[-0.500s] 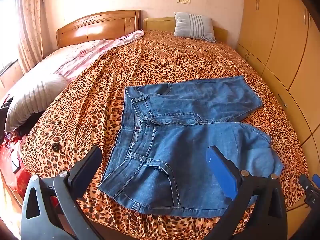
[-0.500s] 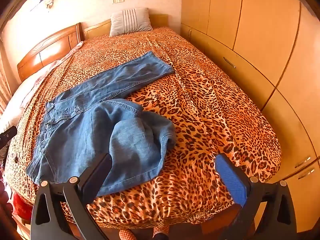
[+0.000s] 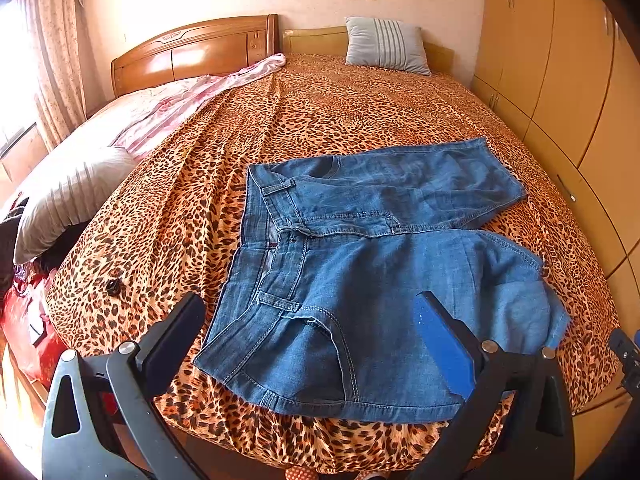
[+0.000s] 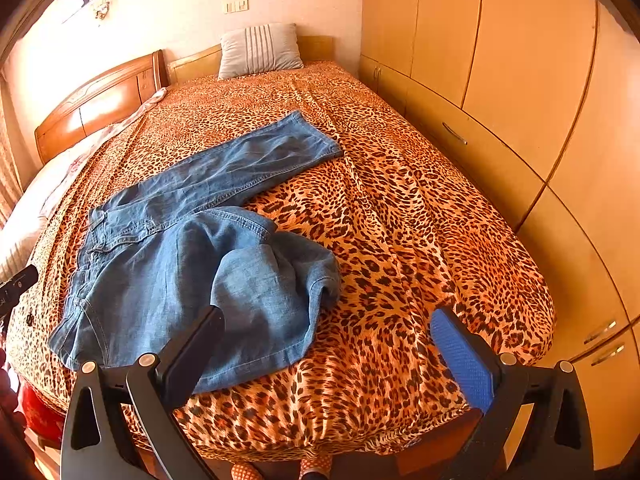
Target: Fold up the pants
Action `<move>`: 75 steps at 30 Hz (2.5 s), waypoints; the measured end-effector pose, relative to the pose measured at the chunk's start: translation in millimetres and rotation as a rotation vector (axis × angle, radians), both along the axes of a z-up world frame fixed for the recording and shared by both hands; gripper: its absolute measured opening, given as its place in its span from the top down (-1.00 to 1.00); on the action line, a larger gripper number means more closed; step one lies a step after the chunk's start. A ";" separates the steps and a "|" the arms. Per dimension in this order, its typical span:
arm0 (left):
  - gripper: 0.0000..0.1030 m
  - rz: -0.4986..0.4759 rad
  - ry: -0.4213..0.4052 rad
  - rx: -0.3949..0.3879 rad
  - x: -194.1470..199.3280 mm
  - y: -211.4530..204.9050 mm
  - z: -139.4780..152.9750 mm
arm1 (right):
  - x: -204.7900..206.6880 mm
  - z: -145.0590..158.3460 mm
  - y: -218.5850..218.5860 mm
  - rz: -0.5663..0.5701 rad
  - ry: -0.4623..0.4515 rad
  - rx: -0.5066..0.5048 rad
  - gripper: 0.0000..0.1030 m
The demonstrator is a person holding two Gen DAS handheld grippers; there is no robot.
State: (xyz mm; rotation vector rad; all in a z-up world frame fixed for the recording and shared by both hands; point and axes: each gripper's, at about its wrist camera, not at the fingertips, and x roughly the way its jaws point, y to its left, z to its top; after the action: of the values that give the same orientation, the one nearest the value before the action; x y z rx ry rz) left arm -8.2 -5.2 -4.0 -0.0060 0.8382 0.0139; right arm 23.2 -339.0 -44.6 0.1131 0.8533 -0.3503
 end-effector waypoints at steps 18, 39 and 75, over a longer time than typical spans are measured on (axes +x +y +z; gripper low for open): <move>-1.00 0.051 -0.003 0.030 -0.7 -7.0 4.8 | 20.5 -1.2 -1.7 0.080 0.004 -0.002 -0.99; -1.00 0.102 0.034 0.022 10.5 -25.3 0.1 | 55.0 -6.5 -18.3 0.167 0.025 -0.005 -0.99; -0.86 0.189 0.697 0.001 125.3 51.0 -152.2 | 107.4 -35.6 -140.7 0.138 0.168 0.290 0.81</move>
State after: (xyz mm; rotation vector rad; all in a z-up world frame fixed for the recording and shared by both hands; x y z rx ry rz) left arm 117.1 45.7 -156.2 -0.0835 1.5320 0.2031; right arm 130.6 -479.7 -80.2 0.2952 1.0698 -0.1052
